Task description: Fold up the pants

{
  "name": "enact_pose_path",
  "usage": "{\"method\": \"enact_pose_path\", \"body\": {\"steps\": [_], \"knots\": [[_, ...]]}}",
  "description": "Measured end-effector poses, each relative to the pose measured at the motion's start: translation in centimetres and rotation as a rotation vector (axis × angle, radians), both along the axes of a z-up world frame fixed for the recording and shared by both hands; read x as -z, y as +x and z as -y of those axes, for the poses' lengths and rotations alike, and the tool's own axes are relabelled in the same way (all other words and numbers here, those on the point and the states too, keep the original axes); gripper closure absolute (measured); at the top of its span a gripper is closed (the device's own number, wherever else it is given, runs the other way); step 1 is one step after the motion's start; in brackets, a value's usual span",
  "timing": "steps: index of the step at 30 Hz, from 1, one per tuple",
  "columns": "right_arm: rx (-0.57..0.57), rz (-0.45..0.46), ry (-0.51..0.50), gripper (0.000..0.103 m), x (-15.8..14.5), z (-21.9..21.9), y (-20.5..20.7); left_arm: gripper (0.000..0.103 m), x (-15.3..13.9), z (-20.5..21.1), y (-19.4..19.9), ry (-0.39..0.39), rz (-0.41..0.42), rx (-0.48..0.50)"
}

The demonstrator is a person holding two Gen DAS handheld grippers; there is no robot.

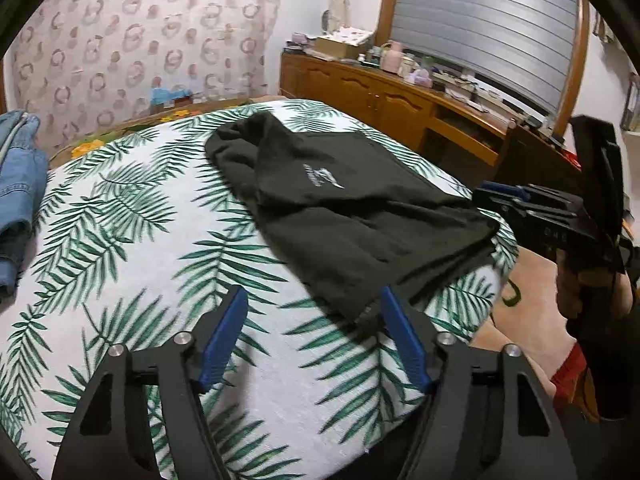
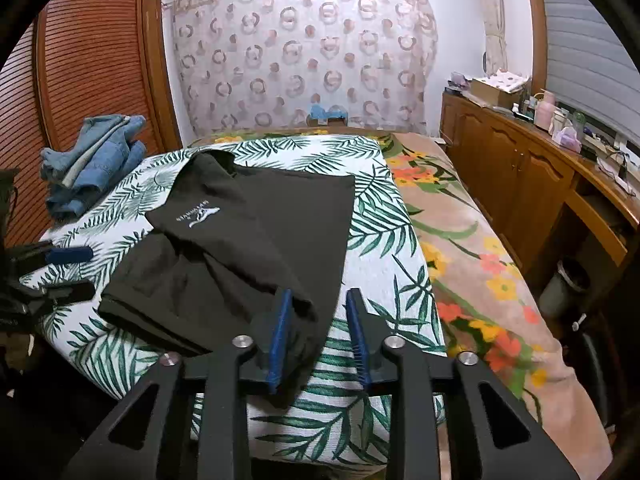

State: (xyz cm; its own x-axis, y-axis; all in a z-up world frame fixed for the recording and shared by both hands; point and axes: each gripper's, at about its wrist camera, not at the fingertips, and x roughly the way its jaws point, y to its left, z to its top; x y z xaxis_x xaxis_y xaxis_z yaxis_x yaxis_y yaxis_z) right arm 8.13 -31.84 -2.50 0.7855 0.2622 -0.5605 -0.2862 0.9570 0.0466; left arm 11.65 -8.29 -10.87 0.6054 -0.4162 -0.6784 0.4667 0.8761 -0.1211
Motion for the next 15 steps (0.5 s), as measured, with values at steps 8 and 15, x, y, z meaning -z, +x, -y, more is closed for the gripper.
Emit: {"method": "enact_pose_path", "body": {"steps": [8, 15], "knots": [[-0.008, -0.019, -0.019, 0.069, 1.2, 0.7, 0.4, 0.050, 0.5, 1.7, -0.1, -0.020, -0.036, 0.085], [-0.009, -0.063, -0.020, 0.065, 2.1, 0.8, 0.9, 0.067, 1.3, 2.6, 0.7, 0.013, -0.050, 0.096]]}}
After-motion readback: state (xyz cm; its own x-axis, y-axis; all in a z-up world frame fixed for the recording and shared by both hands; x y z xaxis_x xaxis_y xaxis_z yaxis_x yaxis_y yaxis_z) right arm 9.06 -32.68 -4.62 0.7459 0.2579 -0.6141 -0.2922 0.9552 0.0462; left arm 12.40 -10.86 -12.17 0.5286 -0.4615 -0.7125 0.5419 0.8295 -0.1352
